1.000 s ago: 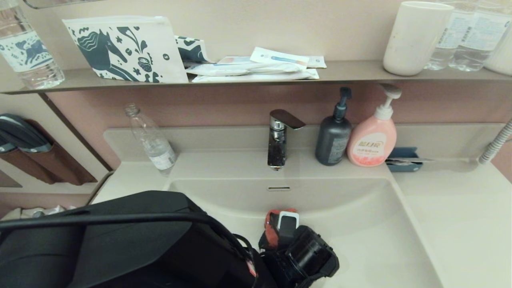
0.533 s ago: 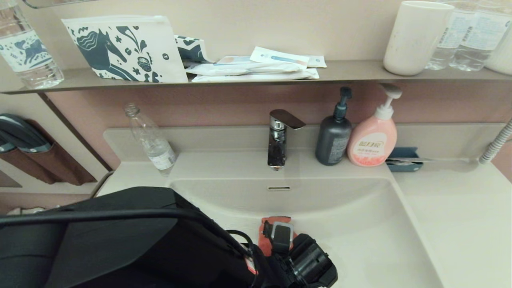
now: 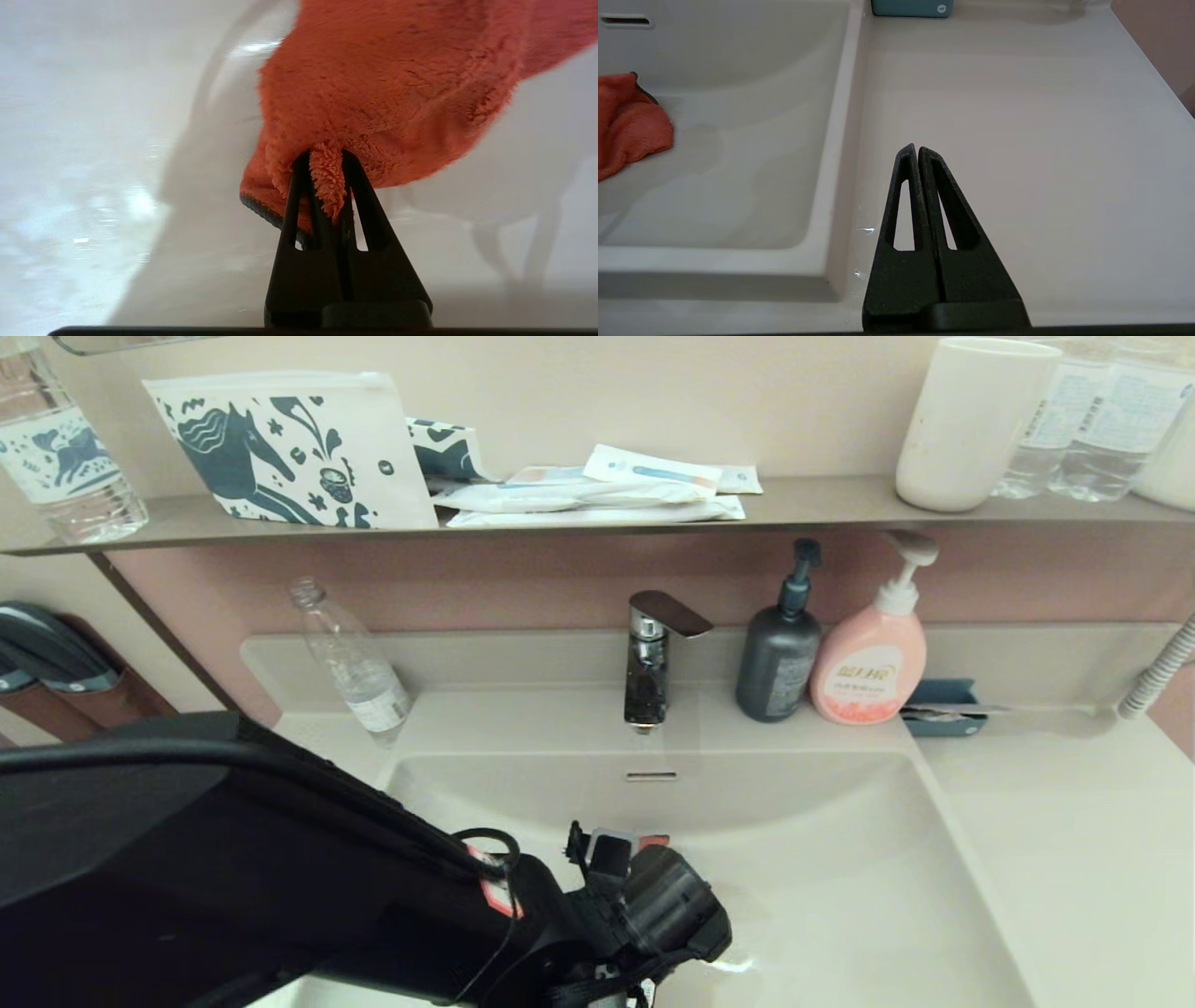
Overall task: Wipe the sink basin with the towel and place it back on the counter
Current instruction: Wipe the sink
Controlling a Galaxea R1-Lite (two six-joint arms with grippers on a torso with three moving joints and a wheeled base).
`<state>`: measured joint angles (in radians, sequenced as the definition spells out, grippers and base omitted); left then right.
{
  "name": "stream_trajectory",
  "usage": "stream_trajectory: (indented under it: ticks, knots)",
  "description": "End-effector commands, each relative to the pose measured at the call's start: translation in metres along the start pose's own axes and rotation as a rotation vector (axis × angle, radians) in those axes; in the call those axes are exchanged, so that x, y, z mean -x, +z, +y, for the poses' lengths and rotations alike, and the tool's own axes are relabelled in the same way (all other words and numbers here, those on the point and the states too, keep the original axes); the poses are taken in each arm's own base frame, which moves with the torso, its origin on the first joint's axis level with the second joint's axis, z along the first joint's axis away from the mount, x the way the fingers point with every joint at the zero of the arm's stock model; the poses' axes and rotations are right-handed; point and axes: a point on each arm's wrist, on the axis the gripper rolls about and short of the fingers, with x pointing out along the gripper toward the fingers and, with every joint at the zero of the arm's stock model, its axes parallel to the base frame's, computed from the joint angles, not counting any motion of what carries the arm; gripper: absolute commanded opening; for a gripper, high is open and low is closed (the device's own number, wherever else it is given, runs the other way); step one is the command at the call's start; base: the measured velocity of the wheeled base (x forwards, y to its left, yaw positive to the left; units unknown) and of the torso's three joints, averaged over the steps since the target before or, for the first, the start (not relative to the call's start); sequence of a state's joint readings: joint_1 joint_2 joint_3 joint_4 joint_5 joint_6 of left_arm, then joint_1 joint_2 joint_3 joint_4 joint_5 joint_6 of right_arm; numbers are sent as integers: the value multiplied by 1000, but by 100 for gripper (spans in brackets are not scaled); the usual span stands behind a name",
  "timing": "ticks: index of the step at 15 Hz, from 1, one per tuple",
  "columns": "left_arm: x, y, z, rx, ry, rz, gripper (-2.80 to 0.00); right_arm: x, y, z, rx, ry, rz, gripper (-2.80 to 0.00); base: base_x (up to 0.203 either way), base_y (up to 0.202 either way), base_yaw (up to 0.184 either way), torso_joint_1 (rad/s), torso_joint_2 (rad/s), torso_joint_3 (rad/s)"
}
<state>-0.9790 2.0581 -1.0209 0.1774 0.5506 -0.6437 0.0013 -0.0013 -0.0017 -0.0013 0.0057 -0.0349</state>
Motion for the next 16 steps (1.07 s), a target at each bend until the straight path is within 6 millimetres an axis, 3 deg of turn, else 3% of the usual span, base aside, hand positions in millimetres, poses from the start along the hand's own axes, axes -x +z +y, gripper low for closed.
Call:
stream_trajectory:
  ticks: [1,8,12,16]
  knots:
    - [3,1,18,4,23,5,-280,0,0,0,-2,1,1,-280,0,0,0,0,0,0]
    - [-5,1,72,-56,76,-11,-280,0,0,0,-1,1,1,-280,0,0,0,0,0,0]
    - [-17,29,85,-4,65,-148,-280,0,0,0,-1,1,1,-280,0,0,0,0,0,0]
    - [-39,42,87,62,45,-232,-280,0,0,0,-1,1,1,-280,0,0,0,0,0,0]
